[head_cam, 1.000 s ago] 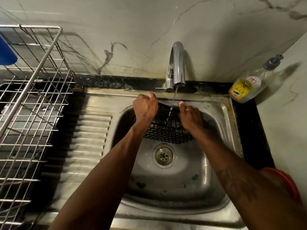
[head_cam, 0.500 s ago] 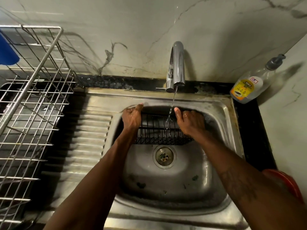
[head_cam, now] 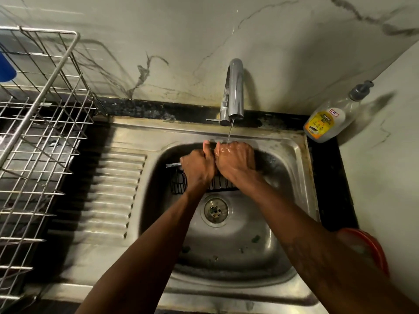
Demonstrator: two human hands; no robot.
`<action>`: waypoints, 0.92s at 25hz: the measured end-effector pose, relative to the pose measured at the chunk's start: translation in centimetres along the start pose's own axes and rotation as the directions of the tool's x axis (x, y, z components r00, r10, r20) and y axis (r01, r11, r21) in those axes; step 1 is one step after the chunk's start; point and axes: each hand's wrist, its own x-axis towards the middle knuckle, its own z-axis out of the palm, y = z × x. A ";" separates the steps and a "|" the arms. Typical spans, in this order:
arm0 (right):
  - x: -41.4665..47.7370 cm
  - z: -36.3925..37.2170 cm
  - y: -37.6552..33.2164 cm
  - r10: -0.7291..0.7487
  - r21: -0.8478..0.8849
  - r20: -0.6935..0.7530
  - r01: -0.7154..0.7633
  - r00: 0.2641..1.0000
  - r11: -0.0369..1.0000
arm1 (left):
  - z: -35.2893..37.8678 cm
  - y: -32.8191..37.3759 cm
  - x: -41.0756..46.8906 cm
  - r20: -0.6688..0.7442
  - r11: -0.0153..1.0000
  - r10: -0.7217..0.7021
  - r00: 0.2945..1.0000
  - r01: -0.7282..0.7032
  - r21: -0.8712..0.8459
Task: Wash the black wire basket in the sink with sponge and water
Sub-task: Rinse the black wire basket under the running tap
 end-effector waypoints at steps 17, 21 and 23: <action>1.2 -2.5 -0.2 0.261 0.420 -0.118 -0.190 0.958 0.887 | -3.6 3.0 1.9 0.094 0.806 -0.068 0.993 0.110 -0.582; -0.2 -1.8 -1.7 0.134 0.465 -0.275 0.009 0.952 0.885 | -3.3 2.2 2.7 0.117 0.801 -0.135 0.984 0.178 -0.571; 0.5 -2.3 0.7 -0.023 0.481 -0.173 0.105 0.985 0.870 | -3.2 2.3 2.3 0.139 0.784 -0.167 0.976 0.217 -0.582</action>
